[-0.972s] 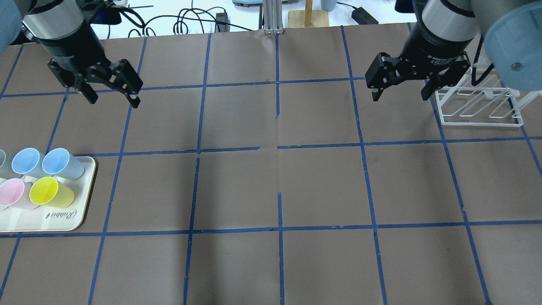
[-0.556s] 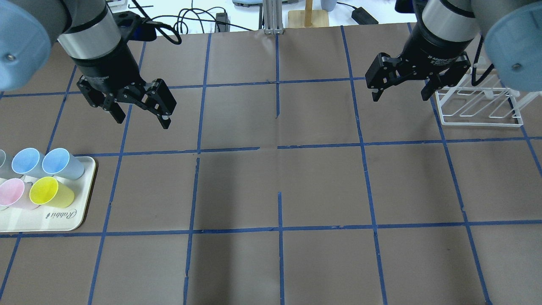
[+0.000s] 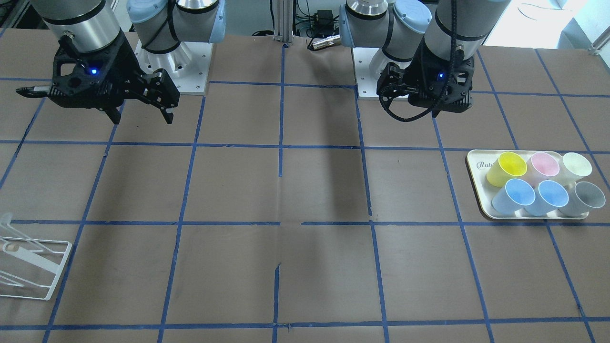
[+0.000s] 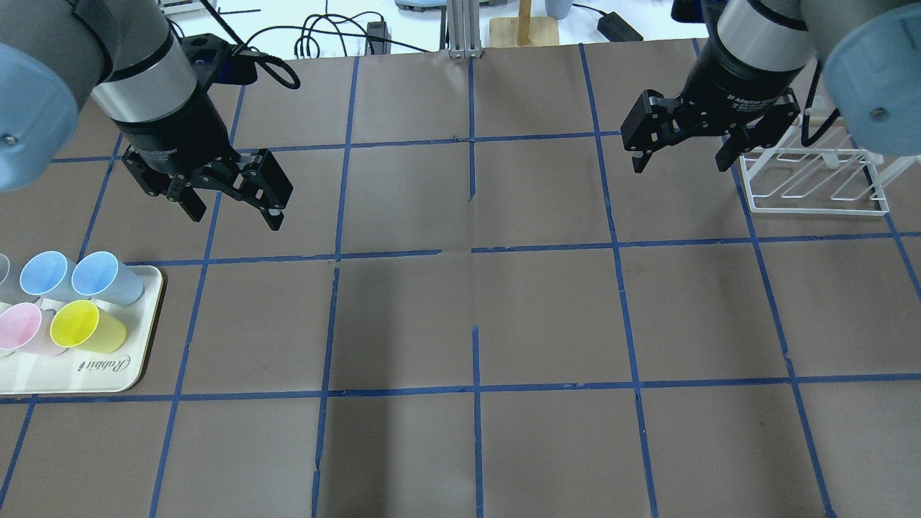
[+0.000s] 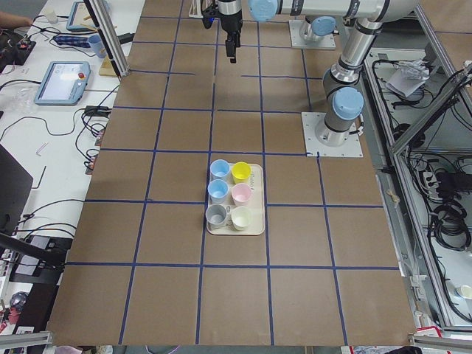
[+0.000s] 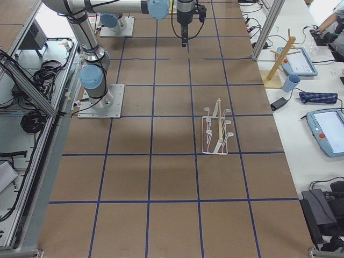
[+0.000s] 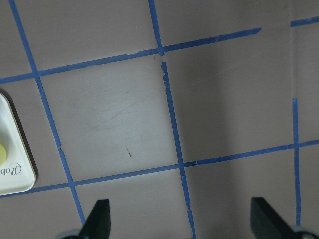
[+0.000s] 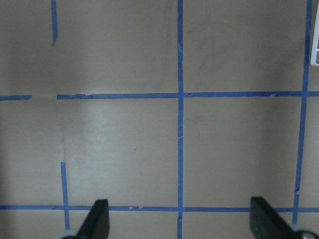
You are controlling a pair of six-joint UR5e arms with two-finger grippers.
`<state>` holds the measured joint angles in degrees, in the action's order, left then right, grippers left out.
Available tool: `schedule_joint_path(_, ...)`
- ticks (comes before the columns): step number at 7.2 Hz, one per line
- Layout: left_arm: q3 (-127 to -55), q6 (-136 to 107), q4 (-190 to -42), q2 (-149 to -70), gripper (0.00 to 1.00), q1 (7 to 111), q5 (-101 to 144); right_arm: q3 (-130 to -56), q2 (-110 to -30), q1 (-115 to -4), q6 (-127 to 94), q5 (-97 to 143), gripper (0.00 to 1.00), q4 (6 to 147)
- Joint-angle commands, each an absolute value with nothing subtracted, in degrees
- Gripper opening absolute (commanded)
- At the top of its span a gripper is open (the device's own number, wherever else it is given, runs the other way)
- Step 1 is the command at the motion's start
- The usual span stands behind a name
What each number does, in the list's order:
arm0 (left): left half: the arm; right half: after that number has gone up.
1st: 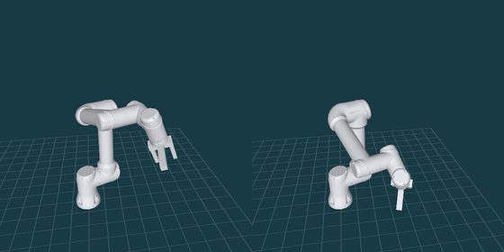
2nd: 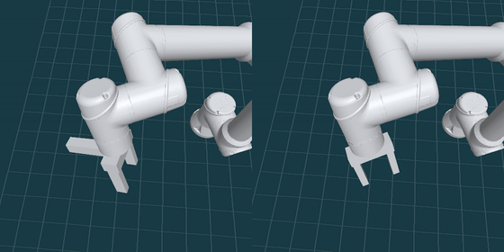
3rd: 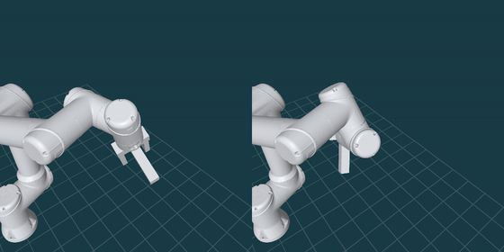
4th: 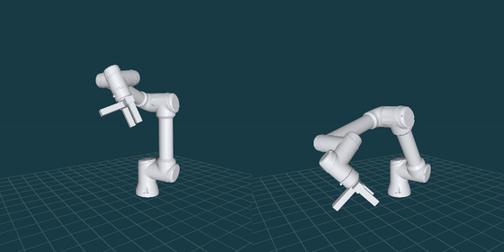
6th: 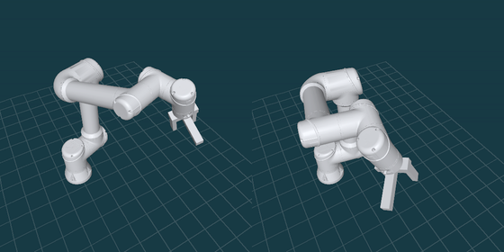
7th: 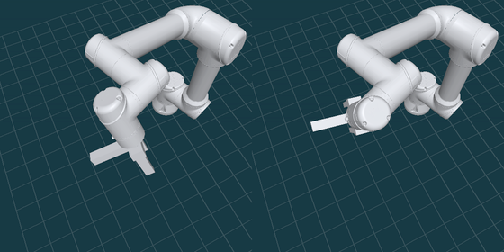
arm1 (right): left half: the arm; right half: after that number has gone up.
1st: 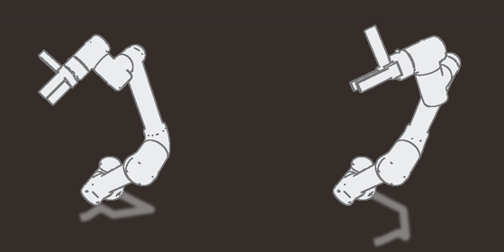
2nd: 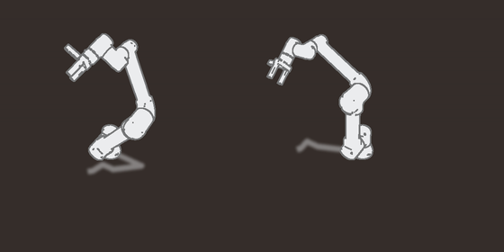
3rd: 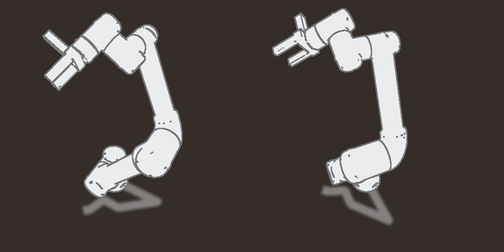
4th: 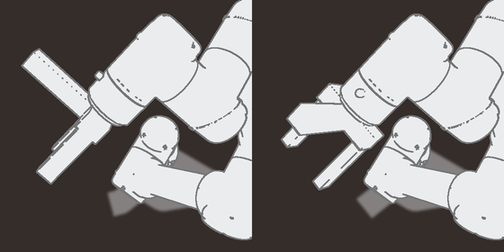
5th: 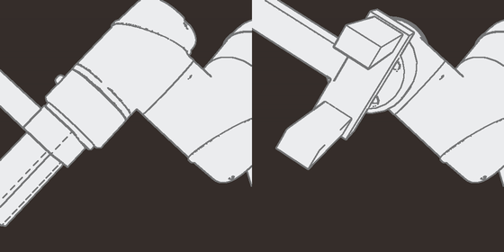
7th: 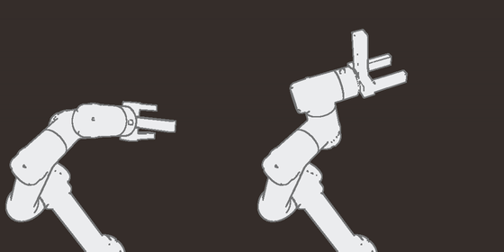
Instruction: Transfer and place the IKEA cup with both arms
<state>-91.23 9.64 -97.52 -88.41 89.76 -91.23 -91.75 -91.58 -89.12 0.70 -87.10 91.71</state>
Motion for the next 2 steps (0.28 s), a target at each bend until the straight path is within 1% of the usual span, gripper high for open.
schedule_joint_path(1,-91.7,9.0,-97.5,-88.1,1.0,89.6,-91.0,-91.8,-91.6,-89.1,0.7,-87.1,1.0,91.7)
schedule_joint_path(2,-91.8,8.9,-97.2,-88.0,1.0,89.6,-90.8,-91.8,-91.7,-89.1,0.7,-87.1,1.0,91.7)
